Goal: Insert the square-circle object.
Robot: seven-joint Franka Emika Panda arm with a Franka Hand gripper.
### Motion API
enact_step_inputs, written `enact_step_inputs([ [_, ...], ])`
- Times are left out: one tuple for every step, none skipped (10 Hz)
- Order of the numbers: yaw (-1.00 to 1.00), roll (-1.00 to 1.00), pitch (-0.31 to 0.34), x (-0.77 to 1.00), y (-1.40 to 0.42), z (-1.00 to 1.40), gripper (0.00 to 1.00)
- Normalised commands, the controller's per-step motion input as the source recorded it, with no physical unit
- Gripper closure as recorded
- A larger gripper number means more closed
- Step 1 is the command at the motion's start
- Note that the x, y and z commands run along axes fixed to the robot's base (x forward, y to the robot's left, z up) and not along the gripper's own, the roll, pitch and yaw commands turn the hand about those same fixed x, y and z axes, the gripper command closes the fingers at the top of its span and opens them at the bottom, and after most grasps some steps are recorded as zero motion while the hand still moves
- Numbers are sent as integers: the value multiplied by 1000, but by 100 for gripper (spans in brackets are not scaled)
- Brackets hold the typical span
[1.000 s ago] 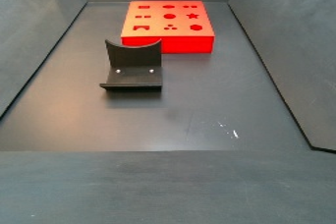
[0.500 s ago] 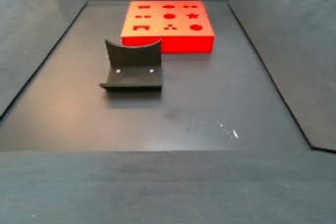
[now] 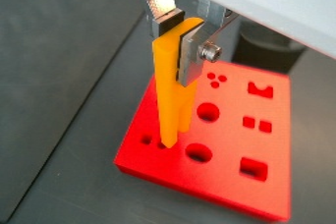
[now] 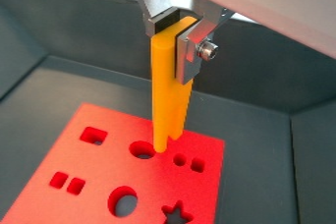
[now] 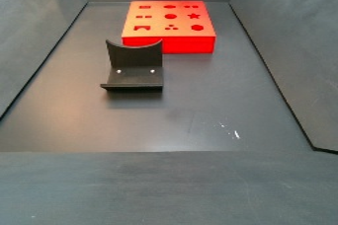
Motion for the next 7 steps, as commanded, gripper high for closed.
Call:
enact_step_inputs([
  [-1000, 0, 39, 0, 0, -314, 100],
  [-1000, -27, 29, 0, 0, -246, 100],
  [-1000, -69, 86, 0, 0, -171, 100],
  [-986, -87, 114, 0, 0, -123, 100],
  [-974, -24, 160, 0, 0, -151, 100],
  [-974, 0, 170, -3, 0, -163, 100],
  [-977, 0, 167, -14, 3, -146, 100],
])
